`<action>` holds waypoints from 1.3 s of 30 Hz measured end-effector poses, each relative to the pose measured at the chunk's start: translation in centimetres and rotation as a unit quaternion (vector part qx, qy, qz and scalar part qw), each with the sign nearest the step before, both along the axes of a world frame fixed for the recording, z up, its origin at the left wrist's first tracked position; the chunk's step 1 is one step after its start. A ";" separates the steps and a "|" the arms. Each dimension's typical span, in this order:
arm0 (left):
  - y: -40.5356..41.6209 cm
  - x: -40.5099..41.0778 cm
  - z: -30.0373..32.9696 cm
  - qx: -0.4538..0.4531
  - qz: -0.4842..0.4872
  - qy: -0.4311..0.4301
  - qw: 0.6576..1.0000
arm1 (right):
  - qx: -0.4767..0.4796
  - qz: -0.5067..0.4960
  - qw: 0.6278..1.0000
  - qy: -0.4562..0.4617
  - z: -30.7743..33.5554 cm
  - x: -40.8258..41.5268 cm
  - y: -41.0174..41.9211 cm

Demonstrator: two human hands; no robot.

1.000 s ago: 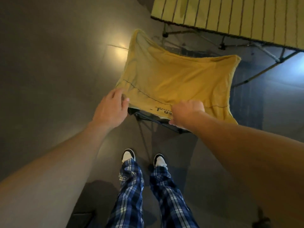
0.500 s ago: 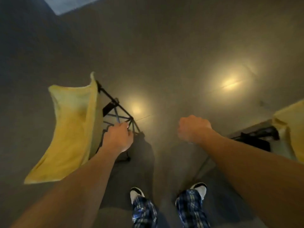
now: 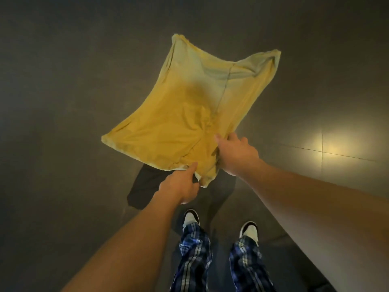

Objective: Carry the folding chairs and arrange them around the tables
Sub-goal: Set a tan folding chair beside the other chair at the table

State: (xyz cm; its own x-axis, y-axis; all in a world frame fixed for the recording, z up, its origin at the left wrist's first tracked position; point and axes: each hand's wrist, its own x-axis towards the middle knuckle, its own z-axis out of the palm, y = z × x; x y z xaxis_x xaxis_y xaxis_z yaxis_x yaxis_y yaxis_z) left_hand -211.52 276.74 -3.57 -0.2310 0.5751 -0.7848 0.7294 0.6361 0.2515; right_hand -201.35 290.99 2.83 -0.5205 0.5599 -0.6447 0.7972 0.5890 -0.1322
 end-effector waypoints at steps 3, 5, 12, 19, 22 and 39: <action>-0.6 0.2 -0.4 0.066 0.030 -0.053 0.996 | 0.103 0.101 0.986 -0.080 -1.0 -0.7 -1.1; -0.7 0.1 0.4 0.096 0.091 -0.091 0.987 | 0.146 0.158 0.974 -0.078 -1.1 -1.0 -1.6; -4.6 0.7 2.5 -0.015 0.357 0.001 0.934 | -0.052 0.227 0.972 -0.005 -0.7 -0.7 -8.1; -10.2 3.2 1.5 -0.229 0.287 0.117 0.923 | 0.053 0.062 0.989 -0.122 -1.4 5.7 -2.8; -11.6 4.5 0.3 -0.219 0.277 0.161 0.922 | 0.061 -0.041 0.961 -0.267 -2.8 10.4 -1.5; -14.7 4.1 -0.4 -0.202 0.015 0.205 0.958 | -0.048 -0.274 0.929 -0.244 -4.4 24.5 -19.2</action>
